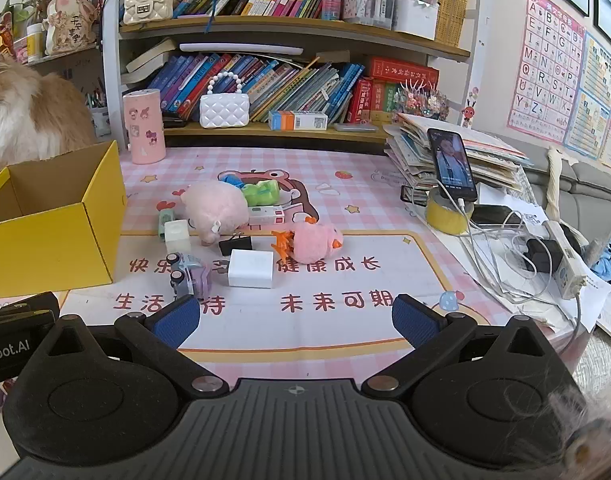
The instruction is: Organize objects
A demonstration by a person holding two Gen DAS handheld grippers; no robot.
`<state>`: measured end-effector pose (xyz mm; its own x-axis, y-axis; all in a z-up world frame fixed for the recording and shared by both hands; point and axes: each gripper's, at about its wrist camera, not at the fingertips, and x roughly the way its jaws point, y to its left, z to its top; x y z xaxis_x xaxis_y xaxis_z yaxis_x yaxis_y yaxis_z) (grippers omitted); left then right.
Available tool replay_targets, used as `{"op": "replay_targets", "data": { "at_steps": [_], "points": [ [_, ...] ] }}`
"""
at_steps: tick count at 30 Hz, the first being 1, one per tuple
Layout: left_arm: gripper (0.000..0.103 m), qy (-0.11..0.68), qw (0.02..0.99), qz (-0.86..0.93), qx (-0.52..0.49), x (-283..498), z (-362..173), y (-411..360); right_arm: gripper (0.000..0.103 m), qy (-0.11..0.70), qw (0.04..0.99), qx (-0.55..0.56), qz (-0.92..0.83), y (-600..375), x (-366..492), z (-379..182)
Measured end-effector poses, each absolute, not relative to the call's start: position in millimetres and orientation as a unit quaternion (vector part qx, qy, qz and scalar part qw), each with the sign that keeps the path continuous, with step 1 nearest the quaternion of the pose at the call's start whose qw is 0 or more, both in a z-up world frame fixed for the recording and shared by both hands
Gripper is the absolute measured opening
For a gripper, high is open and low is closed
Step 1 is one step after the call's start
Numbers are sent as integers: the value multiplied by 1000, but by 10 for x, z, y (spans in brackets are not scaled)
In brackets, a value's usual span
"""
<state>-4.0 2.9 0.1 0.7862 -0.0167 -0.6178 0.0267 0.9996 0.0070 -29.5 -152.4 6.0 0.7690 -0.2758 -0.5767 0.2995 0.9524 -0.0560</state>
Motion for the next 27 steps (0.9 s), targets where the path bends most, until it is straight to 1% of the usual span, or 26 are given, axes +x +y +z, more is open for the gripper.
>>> {"op": "replay_targets", "data": {
  "at_steps": [6,27],
  "points": [
    [103,319,948,-13,11,-90,21,68,103,297,942,21,-154,-1482,-387,62],
    [103,332,942,-34,-7,-140,-15,392,103,308,936,35,-168,-1266,-521,47]
  ]
}}
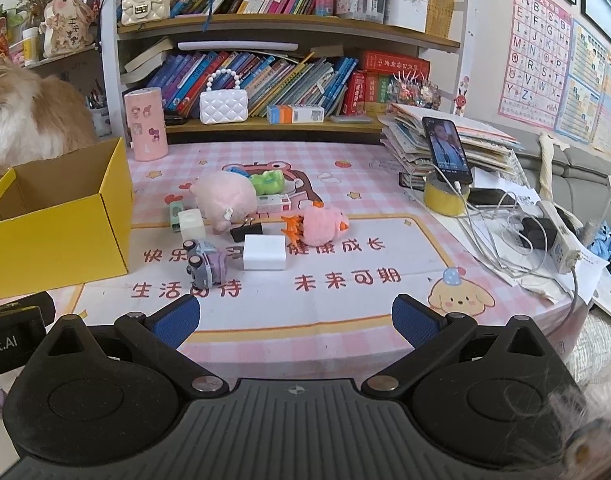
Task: Organize objects
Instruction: 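Move left tool toward the lavender toy car while right tool approaches the white charger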
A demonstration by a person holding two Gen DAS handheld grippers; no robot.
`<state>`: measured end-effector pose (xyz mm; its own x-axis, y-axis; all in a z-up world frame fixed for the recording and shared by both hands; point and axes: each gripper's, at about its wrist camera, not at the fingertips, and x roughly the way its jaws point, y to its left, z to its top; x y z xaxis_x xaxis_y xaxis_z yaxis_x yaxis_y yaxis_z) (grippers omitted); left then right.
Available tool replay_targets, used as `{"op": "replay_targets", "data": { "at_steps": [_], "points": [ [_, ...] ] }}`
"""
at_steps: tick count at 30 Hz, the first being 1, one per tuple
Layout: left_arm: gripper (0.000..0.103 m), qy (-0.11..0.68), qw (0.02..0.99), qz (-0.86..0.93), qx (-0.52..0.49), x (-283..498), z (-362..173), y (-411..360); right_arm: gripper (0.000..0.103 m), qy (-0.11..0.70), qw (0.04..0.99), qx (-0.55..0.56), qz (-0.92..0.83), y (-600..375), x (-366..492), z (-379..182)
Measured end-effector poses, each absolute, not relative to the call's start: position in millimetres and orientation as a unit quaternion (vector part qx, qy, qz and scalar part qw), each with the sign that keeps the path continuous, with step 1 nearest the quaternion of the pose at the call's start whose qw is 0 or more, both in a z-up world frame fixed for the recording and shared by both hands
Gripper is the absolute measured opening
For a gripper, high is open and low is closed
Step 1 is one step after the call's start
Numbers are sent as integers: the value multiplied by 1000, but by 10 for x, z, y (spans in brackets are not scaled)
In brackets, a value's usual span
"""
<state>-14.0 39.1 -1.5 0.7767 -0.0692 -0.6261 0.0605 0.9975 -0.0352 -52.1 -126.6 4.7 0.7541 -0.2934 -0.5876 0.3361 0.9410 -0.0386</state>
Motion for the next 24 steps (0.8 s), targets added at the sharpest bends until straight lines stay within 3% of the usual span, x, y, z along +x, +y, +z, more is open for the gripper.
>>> {"op": "replay_targets", "data": {
  "at_steps": [24],
  "points": [
    [103,370,928,-21,-24,509,-144,-20,103,324,940,37,-105,-1750,243,-73]
  ]
}}
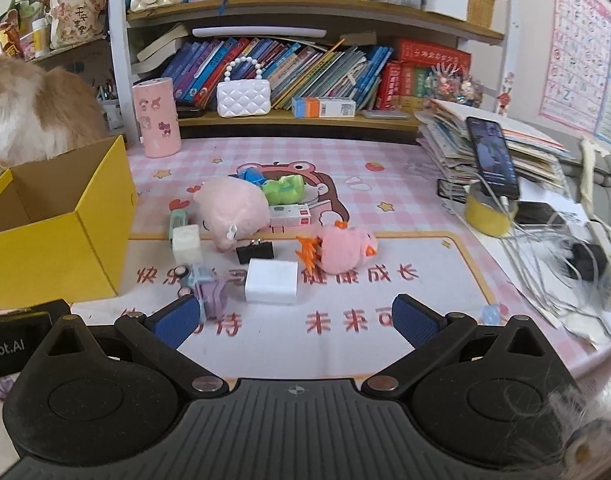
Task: Organize objects
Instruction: 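Move left tool toward the lavender toy car while right tool approaches the white charger, then close left tool on the lavender toy car while right tool grasps the white charger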
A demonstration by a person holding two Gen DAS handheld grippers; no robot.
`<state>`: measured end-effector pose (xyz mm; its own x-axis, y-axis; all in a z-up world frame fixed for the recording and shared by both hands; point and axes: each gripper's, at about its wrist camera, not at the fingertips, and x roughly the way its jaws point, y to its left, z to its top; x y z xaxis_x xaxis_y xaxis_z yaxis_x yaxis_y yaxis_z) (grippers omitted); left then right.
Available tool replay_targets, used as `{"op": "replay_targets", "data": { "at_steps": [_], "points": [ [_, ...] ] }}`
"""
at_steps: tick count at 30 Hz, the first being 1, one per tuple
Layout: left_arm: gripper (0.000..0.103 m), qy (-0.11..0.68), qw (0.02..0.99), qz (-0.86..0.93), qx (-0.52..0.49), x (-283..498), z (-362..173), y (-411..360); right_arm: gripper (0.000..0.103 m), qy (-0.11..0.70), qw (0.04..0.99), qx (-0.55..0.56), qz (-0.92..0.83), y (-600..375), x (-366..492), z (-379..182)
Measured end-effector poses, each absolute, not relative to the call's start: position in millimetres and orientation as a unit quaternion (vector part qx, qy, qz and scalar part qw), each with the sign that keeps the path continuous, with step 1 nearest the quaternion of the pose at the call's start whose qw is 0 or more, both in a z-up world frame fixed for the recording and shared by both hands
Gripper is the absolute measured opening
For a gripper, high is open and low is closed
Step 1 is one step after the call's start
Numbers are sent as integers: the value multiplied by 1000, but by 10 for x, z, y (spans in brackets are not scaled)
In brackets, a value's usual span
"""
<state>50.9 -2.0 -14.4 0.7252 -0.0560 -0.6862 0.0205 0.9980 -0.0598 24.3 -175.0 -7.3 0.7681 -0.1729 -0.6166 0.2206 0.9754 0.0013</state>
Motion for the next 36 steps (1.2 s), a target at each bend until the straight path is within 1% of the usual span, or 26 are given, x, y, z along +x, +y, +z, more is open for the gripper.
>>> {"op": "replay_targets", "data": {
  "at_steps": [6,8,10,11,13,14,24,26,28,31,36],
  "points": [
    [103,372,927,-9,-46,657,-161,-201,101,332,940,43,-67,-2047,535,-137],
    [103,375,926,2,-50,691,-175,-239,96,337,938,55,-52,-2146,627,-181],
    [103,378,924,15,-51,719,-185,-273,84,347,935,60,-35,-2216,735,-226],
    [103,379,924,22,-51,727,-185,-288,80,352,934,60,-27,-2240,789,-251],
    [103,379,924,37,-48,738,-180,-327,68,361,931,59,-6,-2269,900,-317],
    [103,378,924,44,-46,735,-177,-345,66,365,929,57,4,-2270,957,-359],
    [103,376,921,93,-34,715,-113,-396,66,402,913,25,60,-2117,1458,-799],
    [103,376,921,94,-32,731,-108,-423,63,409,910,21,64,-2118,1521,-859],
    [103,376,922,89,-29,759,-113,-461,53,407,910,28,76,-2164,1537,-871],
    [103,380,921,77,-26,845,-150,-556,50,415,904,46,89,-2284,1509,-813],
    [102,399,915,44,-34,1061,-314,-734,49,419,901,81,83,-2628,1302,-649]
  ]
}}
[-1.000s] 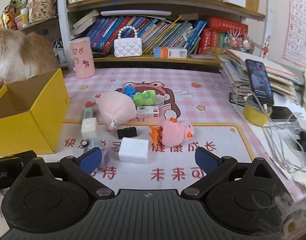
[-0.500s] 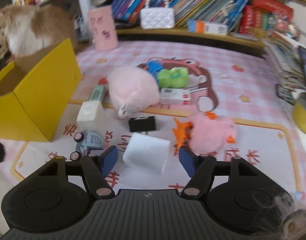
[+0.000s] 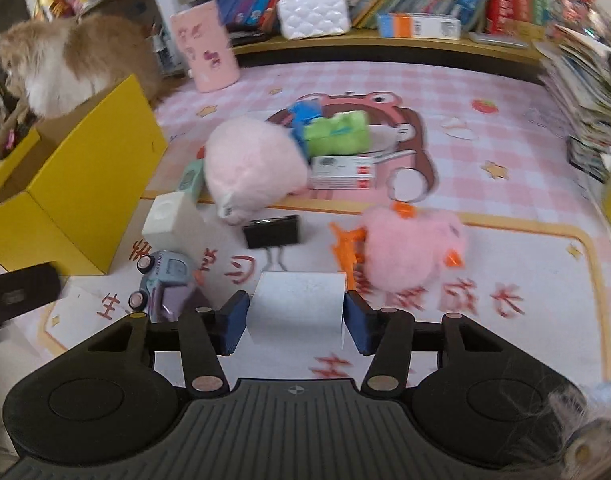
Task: Organize objects
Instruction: 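Close left tool on the lavender toy car while right tool grasps the white charger, then lift and carry the toy car in left tool while right tool carries the charger to the yellow box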
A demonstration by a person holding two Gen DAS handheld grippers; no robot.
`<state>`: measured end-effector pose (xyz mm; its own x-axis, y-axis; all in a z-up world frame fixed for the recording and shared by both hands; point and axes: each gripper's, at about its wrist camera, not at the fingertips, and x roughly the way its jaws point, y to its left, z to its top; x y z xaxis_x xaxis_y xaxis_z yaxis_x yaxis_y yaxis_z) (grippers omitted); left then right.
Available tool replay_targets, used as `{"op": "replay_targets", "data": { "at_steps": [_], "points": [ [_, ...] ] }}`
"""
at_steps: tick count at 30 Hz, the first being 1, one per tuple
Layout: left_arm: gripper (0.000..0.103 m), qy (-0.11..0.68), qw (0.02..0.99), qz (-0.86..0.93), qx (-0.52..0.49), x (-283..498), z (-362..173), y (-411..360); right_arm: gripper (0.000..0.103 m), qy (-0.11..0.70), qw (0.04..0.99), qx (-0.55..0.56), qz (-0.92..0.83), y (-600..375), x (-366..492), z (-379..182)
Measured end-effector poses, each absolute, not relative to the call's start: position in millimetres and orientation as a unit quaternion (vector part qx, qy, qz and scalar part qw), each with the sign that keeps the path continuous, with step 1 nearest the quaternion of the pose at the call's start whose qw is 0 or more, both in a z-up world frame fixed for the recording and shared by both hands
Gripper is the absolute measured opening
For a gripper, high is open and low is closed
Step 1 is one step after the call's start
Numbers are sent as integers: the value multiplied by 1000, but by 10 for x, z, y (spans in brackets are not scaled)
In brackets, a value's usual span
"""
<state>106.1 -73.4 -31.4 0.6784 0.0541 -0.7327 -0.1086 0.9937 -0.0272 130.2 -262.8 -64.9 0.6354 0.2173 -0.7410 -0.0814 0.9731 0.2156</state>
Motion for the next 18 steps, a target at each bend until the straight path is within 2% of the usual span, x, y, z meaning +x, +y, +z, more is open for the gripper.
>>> {"op": "replay_targets", "data": {
  "at_steps": [8,11,12,13,14,15,18],
  "points": [
    [88,430,902,-12,37,1442,-723,-1210,49,377,924,59,37,-3006,1054,-411],
    [78,443,894,-12,65,1548,-872,-1331,49,378,923,71,28,-3092,1043,-381],
    [69,450,890,-14,73,1573,-923,-1362,49,379,922,74,28,-3105,1046,-372],
    [53,459,885,-15,78,1590,-971,-1382,49,378,922,75,28,-3110,1042,-360],
    [48,463,883,-18,76,1592,-996,-1379,49,377,923,75,29,-3108,1038,-346],
    [44,460,885,-22,69,1578,-992,-1374,49,376,923,74,30,-3103,1034,-336],
    [44,461,885,-28,56,1552,-954,-1331,49,373,925,72,32,-3048,1018,-312]
  ]
}}
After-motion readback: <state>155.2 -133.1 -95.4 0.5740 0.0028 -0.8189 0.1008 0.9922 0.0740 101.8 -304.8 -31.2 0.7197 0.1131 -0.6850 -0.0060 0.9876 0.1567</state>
